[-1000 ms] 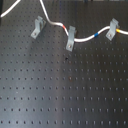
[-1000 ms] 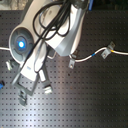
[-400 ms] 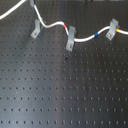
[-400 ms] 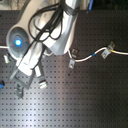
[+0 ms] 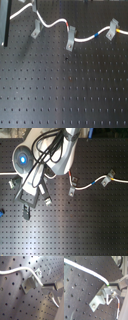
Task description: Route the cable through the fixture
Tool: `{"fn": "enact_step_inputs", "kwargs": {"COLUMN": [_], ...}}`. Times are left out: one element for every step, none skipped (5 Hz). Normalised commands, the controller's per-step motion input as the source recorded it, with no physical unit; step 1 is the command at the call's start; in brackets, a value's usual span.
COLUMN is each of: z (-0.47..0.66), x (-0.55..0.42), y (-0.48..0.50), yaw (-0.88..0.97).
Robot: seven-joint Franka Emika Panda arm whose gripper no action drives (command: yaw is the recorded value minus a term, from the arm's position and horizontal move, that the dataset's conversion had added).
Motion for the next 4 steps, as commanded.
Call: {"fn": "enact_step_inputs", "kwargs": {"z": [0.22, 0.33, 0.75, 0.13], "x": [-0.258, -0.141, -0.165, -0.201], "y": [0.102, 0.284, 0.026, 0.016], "yaw": [0.11, 0.24, -0.01, 0.0]}}
